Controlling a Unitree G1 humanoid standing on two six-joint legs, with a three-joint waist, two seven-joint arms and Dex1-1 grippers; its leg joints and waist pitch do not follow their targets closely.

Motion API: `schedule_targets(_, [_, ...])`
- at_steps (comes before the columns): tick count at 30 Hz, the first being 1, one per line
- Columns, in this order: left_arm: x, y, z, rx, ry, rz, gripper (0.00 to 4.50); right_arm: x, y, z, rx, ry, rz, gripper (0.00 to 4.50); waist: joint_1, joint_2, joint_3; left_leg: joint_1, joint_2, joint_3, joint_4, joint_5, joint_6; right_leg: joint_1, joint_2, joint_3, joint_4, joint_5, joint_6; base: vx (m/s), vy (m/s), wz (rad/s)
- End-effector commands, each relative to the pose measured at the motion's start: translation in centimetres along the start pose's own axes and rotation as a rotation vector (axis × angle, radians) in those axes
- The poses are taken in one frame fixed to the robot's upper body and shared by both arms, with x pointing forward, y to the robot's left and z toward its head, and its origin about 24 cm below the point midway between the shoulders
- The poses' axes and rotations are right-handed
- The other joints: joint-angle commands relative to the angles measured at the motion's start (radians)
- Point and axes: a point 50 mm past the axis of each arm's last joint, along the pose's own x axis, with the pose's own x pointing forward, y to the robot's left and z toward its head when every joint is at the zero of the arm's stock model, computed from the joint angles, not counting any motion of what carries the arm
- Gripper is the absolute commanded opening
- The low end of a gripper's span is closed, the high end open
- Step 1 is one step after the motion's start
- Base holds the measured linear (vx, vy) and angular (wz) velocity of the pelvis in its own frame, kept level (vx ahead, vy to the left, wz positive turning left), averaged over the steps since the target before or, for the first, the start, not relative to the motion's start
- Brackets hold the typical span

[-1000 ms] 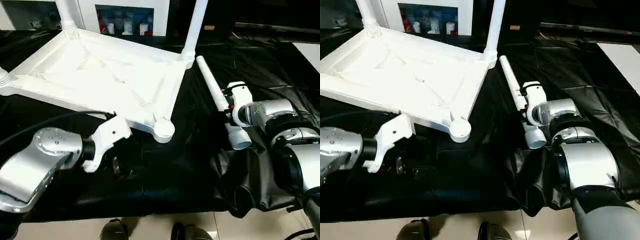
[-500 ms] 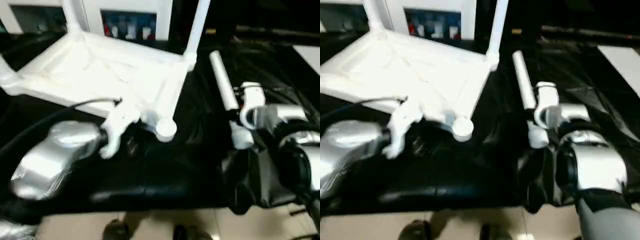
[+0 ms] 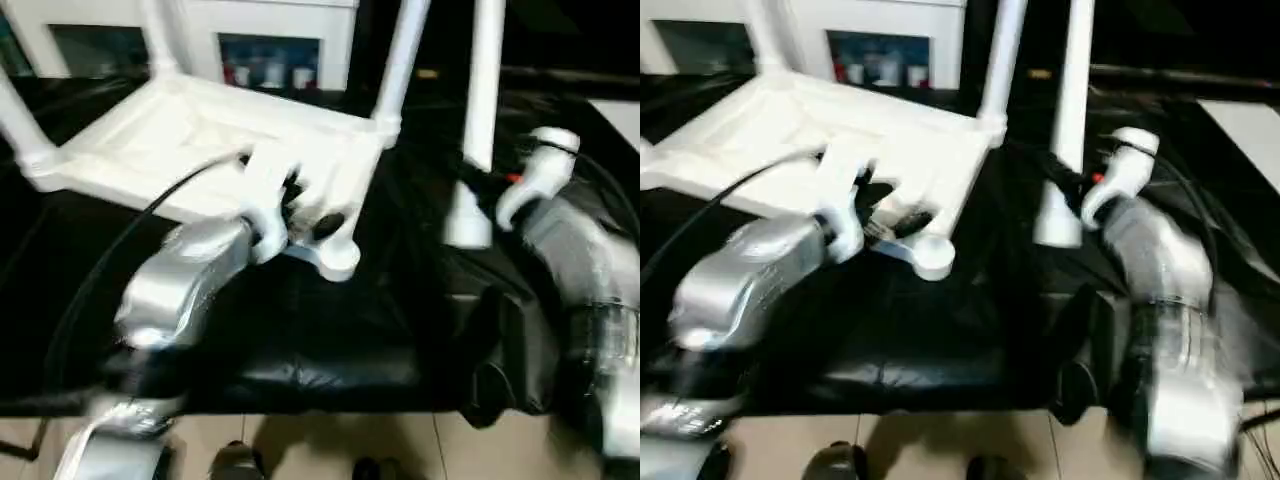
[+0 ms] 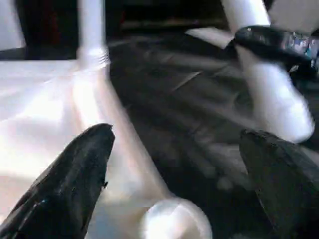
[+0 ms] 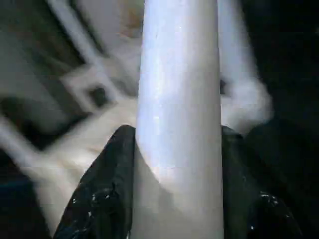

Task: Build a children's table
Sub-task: Pick table leg

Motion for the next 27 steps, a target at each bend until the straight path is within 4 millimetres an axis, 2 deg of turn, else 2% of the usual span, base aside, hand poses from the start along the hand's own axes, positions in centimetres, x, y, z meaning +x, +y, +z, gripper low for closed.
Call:
schedule_targets(1, [0.5,-0.5,1.0,-0.163,-0.041,-0.064,4.5,-1.0,2.2,0.9,0.003,-0.038,0.176,1.8,0.008,-0.013,-0.117,0.019,-0.005,0.015,-0.056,-0.144,0.057,0.084,-0.043,0.035,-0.076,-0.163,-0.204,0.0,0.0,0.0])
schedule_targets(3, [1.0,-1.1,2.1,-0.254,-0.081,-0.123,4.5,-1.6,3.2,0.2,0.032,-0.02,0.249,1.8,0.011,-0.015,-0.115,0.022,-0.003,0.011,-0.057,-0.194,0.046,0.077,-0.047,0.028,-0.089,-0.269,-0.185,0.0,0.0,0.0])
schedule_targets(4, [1.2,-1.3,2.6,-0.272,-0.095,-0.146,4.5,-1.7,3.6,-0.1,0.042,-0.013,0.277,1.8,0.011,-0.018,-0.111,0.024,-0.006,0.011,-0.059,-0.225,0.034,0.074,-0.046,0.025,-0.101,-0.355,-0.152,0.0,0.0,0.0])
schedule_targets(5, [1.4,-1.5,3.0,-0.281,-0.101,-0.166,4.5,-1.9,4.1,-0.3,0.051,-0.006,0.298,1.8,0.01,-0.018,-0.11,0.026,-0.006,0.01,-0.06,-0.237,0.03,0.072,-0.047,0.024,-0.106,-0.39,-0.137,0.0,0.0,0.0])
schedule_targets(7, [2.0,-2.0,4.1,-0.313,-0.117,-0.212,4.5,-2.4,5.5,-1.1,0.061,0.029,0.359,1.8,0.009,-0.021,-0.104,0.029,-0.01,0.008,-0.062,-0.267,0.019,0.067,-0.048,0.016,-0.128,-0.521,-0.066,0.0,0.0,0.0])
schedule_targets(8, [2.0,-2.0,4.2,-0.315,-0.118,-0.214,4.5,-2.4,5.6,-1.1,0.061,0.031,0.361,1.8,0.009,-0.019,-0.105,0.032,-0.008,0.004,-0.062,-0.277,0.014,0.067,-0.051,0.014,-0.128,-0.543,-0.056,0.0,0.0,0.0])
schedule_targets(9, [2.2,-2.4,4.7,-0.342,-0.127,-0.244,4.5,-2.4,6.0,-1.5,0.067,0.045,0.378,1.8,0.004,-0.022,-0.104,0.025,-0.01,0.001,-0.065,-0.281,0.007,0.072,-0.054,0.007,-0.137,-0.584,-0.029,0.0,0.0,0.0])
schedule_targets(10, [2.3,-2.5,4.9,-0.353,-0.133,-0.263,4.5,-2.4,6.2,-1.6,0.071,0.049,0.381,1.8,0.006,-0.018,-0.108,0.02,-0.01,-0.002,-0.066,-0.264,0.0,0.077,-0.056,0.004,-0.138,-0.584,-0.011,0.0,0.0,0.0])
schedule_targets(11, [2.3,-2.7,5.0,-0.365,-0.135,-0.275,4.5,-2.4,6.4,-1.7,0.074,0.052,0.384,1.8,0.006,-0.019,-0.111,0.018,-0.01,-0.002,-0.067,-0.252,-0.001,0.079,-0.056,0.004,-0.139,-0.572,-0.006,0.0,0.0,0.0])
schedule_targets(13, [2.3,-3.2,5.5,-0.381,-0.145,-0.316,4.5,-2.1,6.8,-2.0,0.068,0.069,0.388,1.8,0.005,-0.013,-0.114,0.019,-0.003,-0.006,-0.075,-0.246,-0.005,0.078,-0.054,0.001,-0.136,-0.502,-0.019,0.0,0.0,0.0])
schedule_targets(14, [2.3,-3.2,5.6,-0.382,-0.145,-0.318,4.5,-2.1,6.8,-2.0,0.068,0.069,0.389,1.8,0.006,-0.013,-0.117,0.021,-0.002,-0.006,-0.075,-0.24,-0.004,0.079,-0.055,0.001,-0.133,-0.477,-0.028,0.0,0.0,0.0])
schedule_targets(15, [2.3,-3.5,5.9,-0.398,-0.147,-0.343,4.5,-1.9,7.2,-2.4,0.057,0.091,0.392,1.8,0.004,-0.007,-0.117,0.021,0.001,-0.007,-0.078,-0.24,-0.004,0.078,-0.052,0.002,-0.13,-0.433,-0.048,0.0,0.0,0.0])
schedule_targets(17, [2.3,-3.6,6.0,-0.409,-0.146,-0.354,4.5,-1.6,7.5,-2.9,0.016,0.133,0.375,1.8,0.002,-0.013,-0.114,0.028,-0.001,-0.003,-0.077,-0.28,-0.005,0.073,-0.05,0.001,-0.132,-0.433,-0.064,0.0,0.0,0.0])
schedule_targets(18, [2.3,-3.8,6.0,-0.415,-0.144,-0.361,4.5,-1.4,7.7,-3.3,-0.015,0.159,0.363,1.8,0.002,-0.018,-0.113,0.03,-0.004,0.0,-0.075,-0.287,-0.005,0.071,-0.051,0.0,-0.136,-0.446,-0.061,0.0,0.0,0.0])
schedule_targets(20, [2.3,-3.8,6.0,-0.417,-0.143,-0.365,4.5,-1.3,7.8,-3.4,-0.024,0.167,0.36,1.8,0.004,-0.014,-0.113,0.03,-0.003,-0.001,-0.076,-0.29,-0.001,0.073,-0.057,-0.002,-0.138,-0.46,-0.055,0.0,0.0,0.0])
schedule_targets(21, [2.3,-3.8,5.7,-0.416,-0.124,-0.356,4.5,-1.0,8.0,-3.7,-0.056,0.188,0.355,1.8,0.005,-0.017,-0.114,0.028,-0.001,-0.002,-0.077,-0.285,-0.003,0.074,-0.061,-0.003,-0.137,-0.459,-0.049,0.0,0.0,0.0])
schedule_targets(22, [2.5,-3.7,5.3,-0.418,-0.104,-0.327,4.5,-0.7,8.3,-4.1,-0.081,0.208,0.347,1.8,0.007,-0.017,-0.114,0.032,-0.001,-0.001,-0.076,-0.289,-0.004,0.07,-0.061,-0.003,-0.139,-0.459,-0.044,0.0,0.0,0.0])
schedule_targets(24, [2.6,-3.6,5.0,-0.415,-0.087,-0.298,4.5,-0.4,8.6,-4.5,-0.106,0.225,0.341,1.8,0.006,-0.016,-0.115,0.03,0.001,-0.002,-0.078,-0.284,-0.008,0.073,-0.062,-0.002,-0.135,-0.447,-0.043,0.0,0.0,0.0])
schedule_targets(25, [2.9,-3.0,4.5,-0.381,-0.079,-0.213,4.5,0.7,8.9,-5.1,-0.209,0.254,0.271,1.8,0.006,-0.019,-0.114,0.026,0.005,-0.006,-0.081,-0.274,-0.017,0.074,-0.064,-0.001,-0.134,-0.437,-0.037,0.0,0.0,0.0])
schedule_targets(27, [2.9,-2.7,4.5,-0.366,-0.084,-0.179,4.5,1.2,8.9,-5.3,-0.25,0.259,0.236,1.8,0.003,-0.017,-0.116,0.026,0.002,-0.006,-0.082,-0.27,-0.028,0.076,-0.064,-0.001,-0.131,-0.444,-0.025,0.0,0.0,0.0])
